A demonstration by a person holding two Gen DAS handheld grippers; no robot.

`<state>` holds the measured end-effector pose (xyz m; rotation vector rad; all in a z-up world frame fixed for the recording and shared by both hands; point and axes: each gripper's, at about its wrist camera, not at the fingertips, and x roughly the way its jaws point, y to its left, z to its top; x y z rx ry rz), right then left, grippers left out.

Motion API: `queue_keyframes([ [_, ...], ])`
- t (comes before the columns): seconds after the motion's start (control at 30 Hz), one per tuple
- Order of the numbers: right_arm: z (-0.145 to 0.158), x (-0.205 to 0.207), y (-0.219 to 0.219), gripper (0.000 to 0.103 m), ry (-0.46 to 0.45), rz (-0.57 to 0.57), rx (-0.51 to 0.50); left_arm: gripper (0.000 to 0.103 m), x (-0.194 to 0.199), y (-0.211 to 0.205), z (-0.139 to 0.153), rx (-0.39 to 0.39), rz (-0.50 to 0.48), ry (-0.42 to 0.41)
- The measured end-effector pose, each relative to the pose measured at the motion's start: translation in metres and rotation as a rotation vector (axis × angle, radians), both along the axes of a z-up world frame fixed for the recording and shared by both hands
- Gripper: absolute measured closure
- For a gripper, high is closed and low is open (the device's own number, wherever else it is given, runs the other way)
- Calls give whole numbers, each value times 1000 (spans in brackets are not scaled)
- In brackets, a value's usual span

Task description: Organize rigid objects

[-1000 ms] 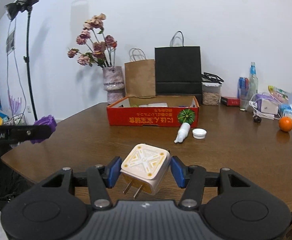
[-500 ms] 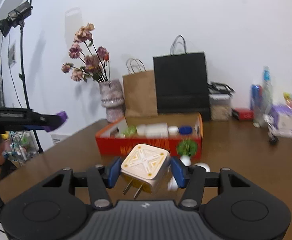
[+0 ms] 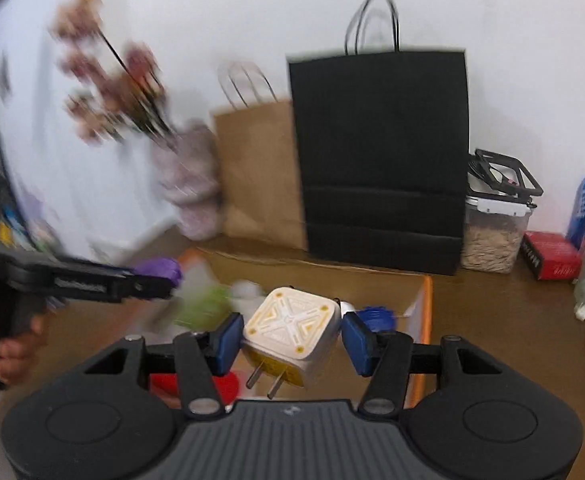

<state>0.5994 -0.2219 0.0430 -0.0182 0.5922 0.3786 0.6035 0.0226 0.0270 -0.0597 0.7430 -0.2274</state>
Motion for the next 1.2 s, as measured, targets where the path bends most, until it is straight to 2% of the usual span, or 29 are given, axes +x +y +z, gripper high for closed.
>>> queue_keyframes([
  [0.07,-19,33,9,49,57,22,-29,49,32,0,-23,-4,14,48],
  [0.17,-47,79,18,49,155,50,-11,49,63,-2,-49,29,22,74],
  [0.27,-68,102,28,49,199,30,-91,48,80,-4,-66,29,5,150],
  [0.33,-75,108,34,49,218,37,-125,39,82,0,-65,12,21,139],
  [0.37,-77,110,35,49,235,43,-122,37,83,3,-64,-4,23,138],
  [0.47,-77,108,35,47,212,53,-114,37,84,6,-67,-33,22,165],
  [0.5,-78,109,35,43,221,54,-115,37,81,6,-67,-33,22,166],
  [0.63,-74,103,32,41,199,61,-105,34,72,5,-69,-42,17,150],
  [0.73,-64,90,32,41,103,33,-132,47,73,7,-68,-55,49,152],
  [0.77,-58,83,31,41,69,20,-148,48,69,10,-63,-63,57,143],
  [0.83,-40,64,27,36,23,10,-164,41,53,11,-48,-58,45,97],
  [0.97,4,23,15,27,-22,-1,-176,28,12,6,-5,25,12,-4],
  [1.03,23,1,10,21,-29,-22,-184,27,-6,6,13,41,23,-21],
  [1.2,53,-63,3,20,-56,-27,-198,23,-69,6,54,63,39,-82],
])
